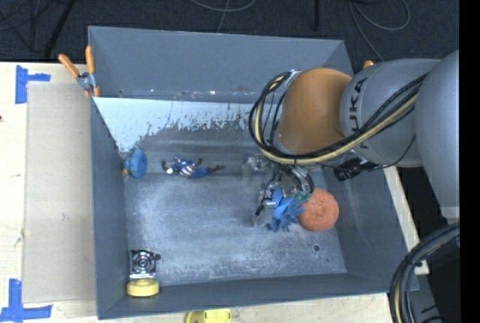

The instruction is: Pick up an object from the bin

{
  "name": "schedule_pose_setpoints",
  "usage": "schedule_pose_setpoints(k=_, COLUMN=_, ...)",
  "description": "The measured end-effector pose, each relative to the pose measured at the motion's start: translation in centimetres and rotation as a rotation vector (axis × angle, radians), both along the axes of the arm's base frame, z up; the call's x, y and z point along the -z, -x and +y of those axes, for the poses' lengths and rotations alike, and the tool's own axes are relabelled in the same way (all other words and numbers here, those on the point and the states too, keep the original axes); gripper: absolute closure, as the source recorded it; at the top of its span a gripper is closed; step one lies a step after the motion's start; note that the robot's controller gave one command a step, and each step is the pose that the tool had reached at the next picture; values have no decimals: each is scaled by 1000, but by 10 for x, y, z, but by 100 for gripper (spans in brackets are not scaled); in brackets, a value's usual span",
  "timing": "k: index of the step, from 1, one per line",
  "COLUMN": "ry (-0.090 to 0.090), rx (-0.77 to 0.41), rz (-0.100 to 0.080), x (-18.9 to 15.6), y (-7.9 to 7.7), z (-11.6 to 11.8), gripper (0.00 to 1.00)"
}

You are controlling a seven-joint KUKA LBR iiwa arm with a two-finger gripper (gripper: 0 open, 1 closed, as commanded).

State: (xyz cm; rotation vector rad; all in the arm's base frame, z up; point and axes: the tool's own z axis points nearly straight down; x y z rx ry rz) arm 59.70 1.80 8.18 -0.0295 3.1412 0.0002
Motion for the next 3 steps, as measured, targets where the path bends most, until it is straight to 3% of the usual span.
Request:
schedule_pose_setpoints(k=1, ry=-1, rx=-108, rz=3, x=1, y=19, z=-37, gripper=0)
schedule_pose_setpoints(k=2, ry=1, rx=-93, rz=1, x=5, y=26, z=-62, gripper=0)
schedule_pose_setpoints(k=3, ry=0, rx=177, rz=0, x=12, y=27, z=-97, gripper=100)
